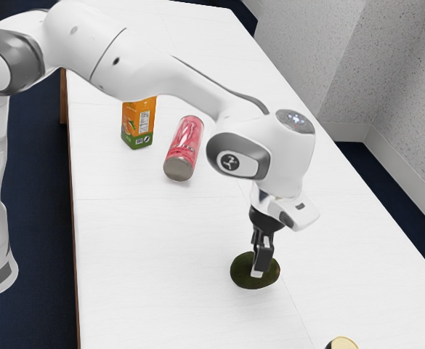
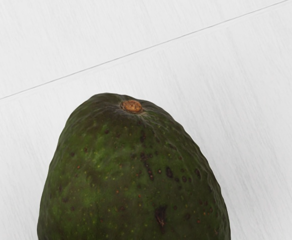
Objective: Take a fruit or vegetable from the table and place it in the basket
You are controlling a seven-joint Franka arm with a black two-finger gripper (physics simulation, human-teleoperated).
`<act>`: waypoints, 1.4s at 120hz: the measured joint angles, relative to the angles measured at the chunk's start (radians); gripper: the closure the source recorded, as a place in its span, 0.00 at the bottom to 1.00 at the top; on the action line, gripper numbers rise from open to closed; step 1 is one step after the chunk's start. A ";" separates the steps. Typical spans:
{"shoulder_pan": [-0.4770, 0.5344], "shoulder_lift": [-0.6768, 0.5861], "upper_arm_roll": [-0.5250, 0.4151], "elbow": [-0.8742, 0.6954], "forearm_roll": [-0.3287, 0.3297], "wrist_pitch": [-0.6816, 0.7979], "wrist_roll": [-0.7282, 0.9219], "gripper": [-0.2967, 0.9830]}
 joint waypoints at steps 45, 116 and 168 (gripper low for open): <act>0.002 0.030 0.001 -0.030 -0.001 0.031 0.000 0.23; 0.013 0.059 0.004 -0.069 -0.007 0.072 0.001 0.33; 0.012 -0.085 0.003 0.053 0.006 -0.044 -0.012 0.40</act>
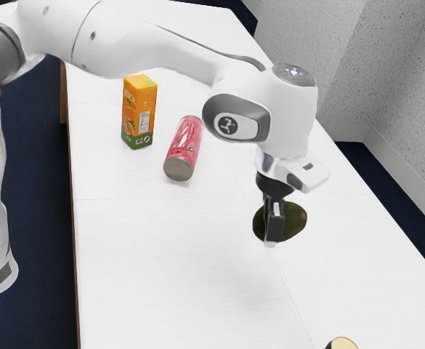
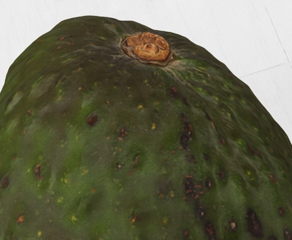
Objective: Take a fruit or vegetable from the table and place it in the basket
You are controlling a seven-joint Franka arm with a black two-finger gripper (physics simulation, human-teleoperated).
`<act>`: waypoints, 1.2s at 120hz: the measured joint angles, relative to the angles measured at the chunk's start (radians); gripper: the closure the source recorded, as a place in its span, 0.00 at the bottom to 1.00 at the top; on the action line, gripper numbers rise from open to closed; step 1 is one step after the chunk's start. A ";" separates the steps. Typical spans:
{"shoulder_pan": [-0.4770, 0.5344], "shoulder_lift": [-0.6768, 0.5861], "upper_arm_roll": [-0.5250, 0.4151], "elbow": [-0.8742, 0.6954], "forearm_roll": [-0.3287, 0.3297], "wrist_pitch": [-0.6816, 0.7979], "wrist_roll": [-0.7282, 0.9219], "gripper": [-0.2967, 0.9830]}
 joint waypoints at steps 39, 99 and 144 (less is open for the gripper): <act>-0.033 0.006 -0.029 0.227 0.064 -0.224 -0.003 0.42; -0.336 0.049 -0.035 0.296 0.105 -0.303 -0.003 0.41; -0.418 0.226 -0.029 0.549 0.172 -0.293 -0.003 0.42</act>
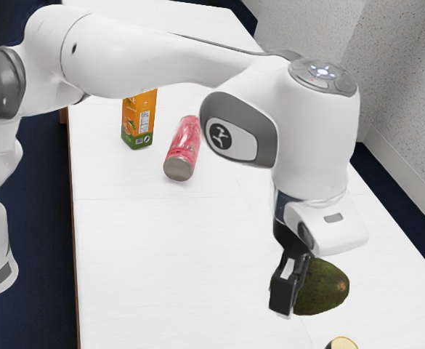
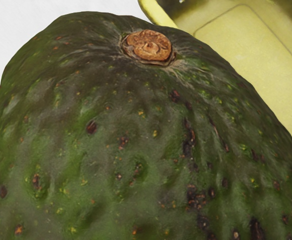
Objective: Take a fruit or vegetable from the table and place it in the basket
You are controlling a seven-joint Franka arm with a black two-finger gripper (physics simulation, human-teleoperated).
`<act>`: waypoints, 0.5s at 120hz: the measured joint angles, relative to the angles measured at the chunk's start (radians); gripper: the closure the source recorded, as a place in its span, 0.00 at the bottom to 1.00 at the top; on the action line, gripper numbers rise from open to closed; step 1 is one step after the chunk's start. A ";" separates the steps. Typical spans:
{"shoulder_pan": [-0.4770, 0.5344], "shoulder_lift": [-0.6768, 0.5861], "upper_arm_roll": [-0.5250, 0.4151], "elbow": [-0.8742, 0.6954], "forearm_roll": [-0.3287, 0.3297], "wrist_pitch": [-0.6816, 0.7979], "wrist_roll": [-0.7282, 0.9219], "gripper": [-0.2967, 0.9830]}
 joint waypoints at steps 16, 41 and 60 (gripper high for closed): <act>-0.027 0.129 0.005 0.142 0.043 0.000 0.000 0.42; -0.145 0.219 0.002 0.264 0.106 -0.002 0.001 0.43; -0.196 0.248 0.002 0.300 0.128 -0.002 0.001 0.42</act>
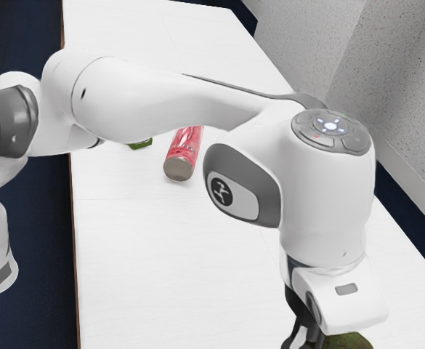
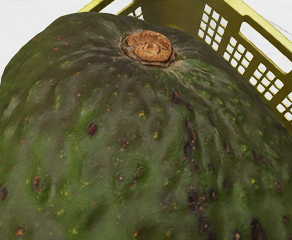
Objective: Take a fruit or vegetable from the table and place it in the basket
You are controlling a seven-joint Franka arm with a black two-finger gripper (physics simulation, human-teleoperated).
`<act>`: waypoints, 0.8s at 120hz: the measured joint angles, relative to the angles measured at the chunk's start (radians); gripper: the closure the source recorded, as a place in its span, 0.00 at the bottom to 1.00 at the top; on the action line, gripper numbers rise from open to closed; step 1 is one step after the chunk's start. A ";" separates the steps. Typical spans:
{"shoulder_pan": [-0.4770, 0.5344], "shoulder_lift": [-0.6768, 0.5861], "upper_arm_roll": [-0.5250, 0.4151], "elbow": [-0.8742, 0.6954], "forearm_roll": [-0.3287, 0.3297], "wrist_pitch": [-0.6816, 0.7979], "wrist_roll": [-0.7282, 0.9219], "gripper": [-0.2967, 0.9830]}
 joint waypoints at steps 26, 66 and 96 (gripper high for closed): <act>-0.069 0.079 -0.001 0.100 0.029 -0.003 0.001 0.42; -0.125 0.144 -0.003 0.182 0.068 -0.008 0.004 0.29; -0.123 0.140 -0.018 0.186 0.083 -0.011 0.008 0.24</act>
